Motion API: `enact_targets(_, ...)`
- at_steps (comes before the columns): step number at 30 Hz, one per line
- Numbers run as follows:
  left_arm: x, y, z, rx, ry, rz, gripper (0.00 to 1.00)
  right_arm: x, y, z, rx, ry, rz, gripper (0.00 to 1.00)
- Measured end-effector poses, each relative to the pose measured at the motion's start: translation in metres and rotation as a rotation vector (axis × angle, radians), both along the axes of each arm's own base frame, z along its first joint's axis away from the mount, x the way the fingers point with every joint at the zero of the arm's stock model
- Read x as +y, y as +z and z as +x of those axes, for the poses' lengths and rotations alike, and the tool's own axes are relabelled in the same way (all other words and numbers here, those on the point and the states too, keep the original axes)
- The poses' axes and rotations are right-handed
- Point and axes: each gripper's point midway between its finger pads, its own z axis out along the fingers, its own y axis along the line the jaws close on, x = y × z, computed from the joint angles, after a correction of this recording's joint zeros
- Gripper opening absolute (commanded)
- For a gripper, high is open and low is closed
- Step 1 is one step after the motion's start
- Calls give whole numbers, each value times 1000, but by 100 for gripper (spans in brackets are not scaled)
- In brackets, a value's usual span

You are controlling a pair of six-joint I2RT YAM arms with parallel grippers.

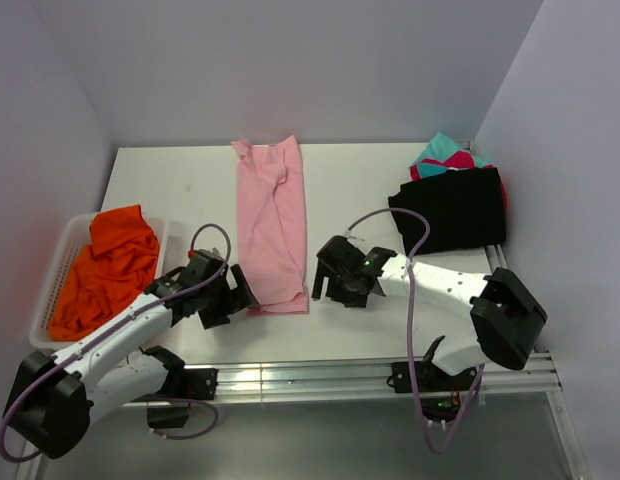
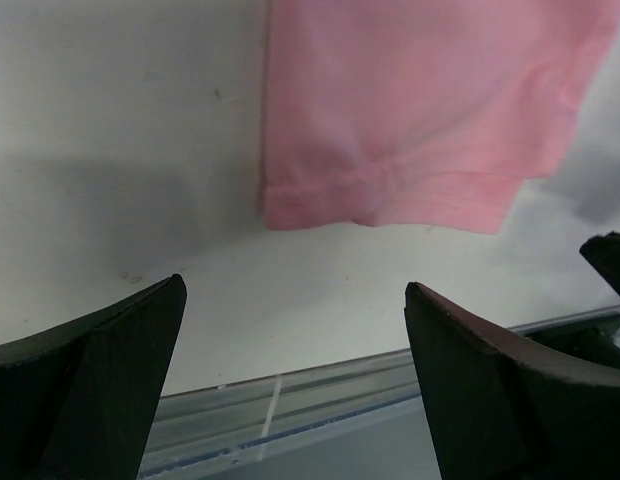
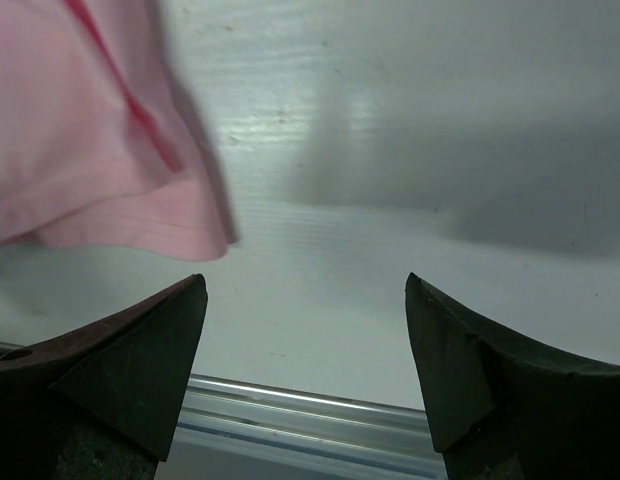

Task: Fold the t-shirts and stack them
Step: Grab the bottom of the folded rectangular tshirt with both arms

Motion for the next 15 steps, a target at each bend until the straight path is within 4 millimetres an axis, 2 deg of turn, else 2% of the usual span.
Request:
enact_targets(2, 1, -12, -2, 28, 19, 22, 98, -4, -13, -9, 31, 3, -2, 87)
enact_targets(4, 2, -17, 2, 32, 36, 36, 98, -3, -18, -14, 43, 9, 7, 86)
enact_targets(9, 0, -27, 15, 31, 65, 61, 98, 17, -22, -6, 31, 17, 72, 83)
enact_targets(15, -8, -31, 29, 23, 72, 61, 96, 27, -41, -3, 67, 21, 64, 81)
